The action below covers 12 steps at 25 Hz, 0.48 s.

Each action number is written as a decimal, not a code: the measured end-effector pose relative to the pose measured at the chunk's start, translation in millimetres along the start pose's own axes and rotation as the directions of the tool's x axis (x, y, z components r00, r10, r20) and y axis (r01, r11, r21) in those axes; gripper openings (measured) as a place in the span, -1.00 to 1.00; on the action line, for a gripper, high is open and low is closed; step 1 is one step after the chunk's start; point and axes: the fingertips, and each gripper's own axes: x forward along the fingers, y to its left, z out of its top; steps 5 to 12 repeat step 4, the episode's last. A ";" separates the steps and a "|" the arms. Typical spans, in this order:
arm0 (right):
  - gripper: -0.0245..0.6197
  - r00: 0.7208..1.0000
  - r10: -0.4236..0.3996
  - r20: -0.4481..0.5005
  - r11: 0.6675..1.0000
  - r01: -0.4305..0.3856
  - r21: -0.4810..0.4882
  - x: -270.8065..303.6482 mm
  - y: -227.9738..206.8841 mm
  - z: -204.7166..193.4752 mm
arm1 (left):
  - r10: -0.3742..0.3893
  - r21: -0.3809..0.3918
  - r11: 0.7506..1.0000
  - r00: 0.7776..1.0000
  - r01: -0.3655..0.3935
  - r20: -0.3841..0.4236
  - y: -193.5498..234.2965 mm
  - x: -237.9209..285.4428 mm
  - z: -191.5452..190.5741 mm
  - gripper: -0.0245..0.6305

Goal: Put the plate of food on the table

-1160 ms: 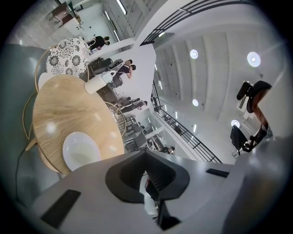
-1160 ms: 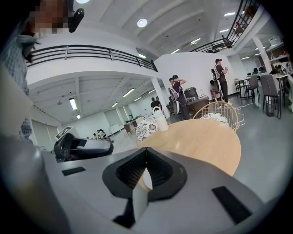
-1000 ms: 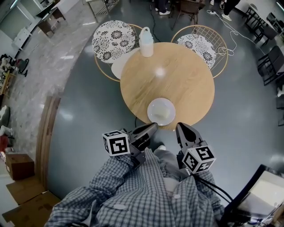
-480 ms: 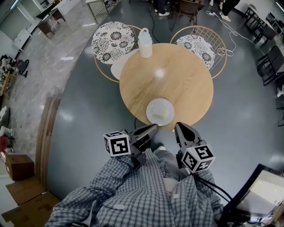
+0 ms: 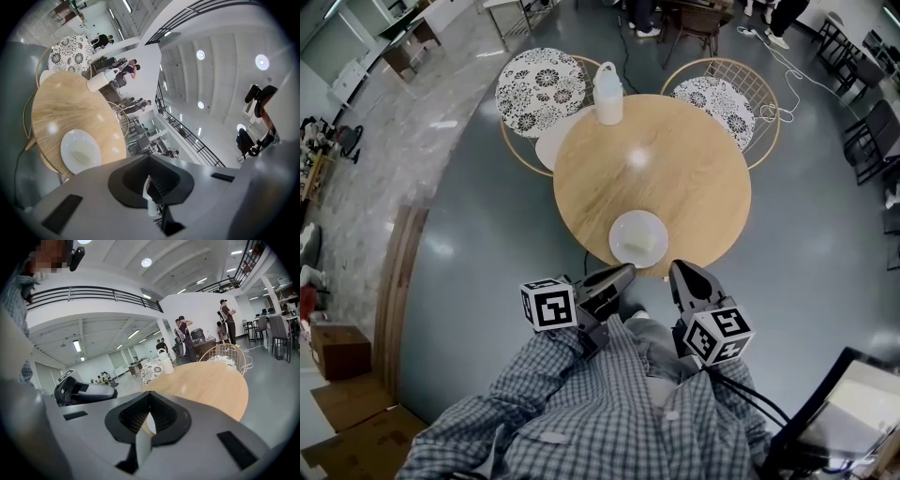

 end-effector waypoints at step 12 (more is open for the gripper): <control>-0.90 1.000 0.008 -0.006 1.000 -0.008 -0.010 1.8 2.3 -0.5 | 0.003 -0.018 1.000 1.000 -0.003 0.004 2.8 -0.8 -0.2 -0.91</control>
